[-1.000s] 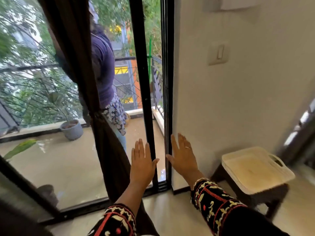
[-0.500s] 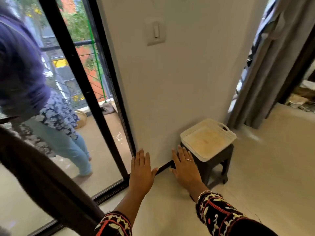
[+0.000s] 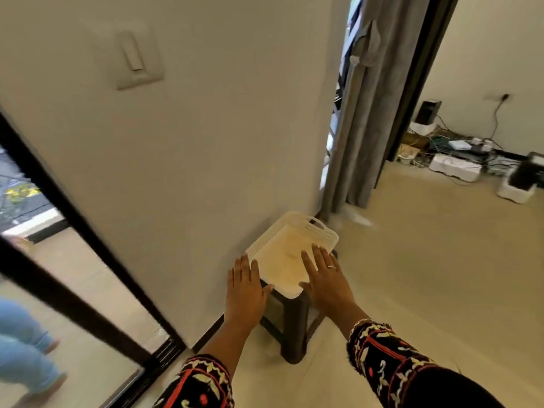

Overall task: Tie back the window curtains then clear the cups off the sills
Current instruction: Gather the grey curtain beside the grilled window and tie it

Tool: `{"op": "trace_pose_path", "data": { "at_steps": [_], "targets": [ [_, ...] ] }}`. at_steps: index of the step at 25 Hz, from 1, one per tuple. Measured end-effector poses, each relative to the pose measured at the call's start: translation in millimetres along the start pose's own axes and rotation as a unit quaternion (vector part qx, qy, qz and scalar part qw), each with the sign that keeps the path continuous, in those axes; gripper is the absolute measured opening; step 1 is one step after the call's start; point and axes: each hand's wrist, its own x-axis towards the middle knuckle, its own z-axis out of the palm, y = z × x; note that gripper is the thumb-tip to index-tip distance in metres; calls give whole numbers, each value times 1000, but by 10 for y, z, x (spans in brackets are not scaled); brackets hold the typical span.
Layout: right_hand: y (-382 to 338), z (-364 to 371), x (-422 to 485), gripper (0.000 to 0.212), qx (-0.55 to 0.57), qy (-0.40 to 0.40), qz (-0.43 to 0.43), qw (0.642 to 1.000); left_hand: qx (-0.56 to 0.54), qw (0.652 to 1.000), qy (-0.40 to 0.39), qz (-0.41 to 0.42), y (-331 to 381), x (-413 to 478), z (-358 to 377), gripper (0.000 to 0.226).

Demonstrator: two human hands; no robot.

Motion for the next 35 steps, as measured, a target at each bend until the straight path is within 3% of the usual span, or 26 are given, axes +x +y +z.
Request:
{"op": "trace_pose_path", "data": {
  "at_steps": [4,12,15,19,23,26,30,33,35],
  "targets": [
    [392,32,328,69,34,-13,24,999,-9,999,-8,51,307,614,48,77],
    [1146,148,738,67,57,34,113,991,29,992,-49,108,823,1557,213,75],
    [1565,189,979,65,61,63,111,990,34,990,-46,127,1144,1902,294,75],
    [2278,273,1406,66,22,91,114,989,37,989,29,141,1695,2482,453,73],
    [3140,236,1844,72,-4,91,97,991,51,991,11,125,2430,3089,543,74],
    [3748,208,2110,78,-7,101,74,992,2,990,-77,115,2988,3472,620,73],
    [4318,171,2426,78,-1,101,74,992,3,993,-8,121,3503,3839,615,80],
    [4686,133,2707,82,-8,124,49,991,17,995,-3,97,3705,4173,633,80],
    [4932,98,2966,86,-5,143,44,989,7,995,4,101,3821,4460,724,92]
  ]
}}
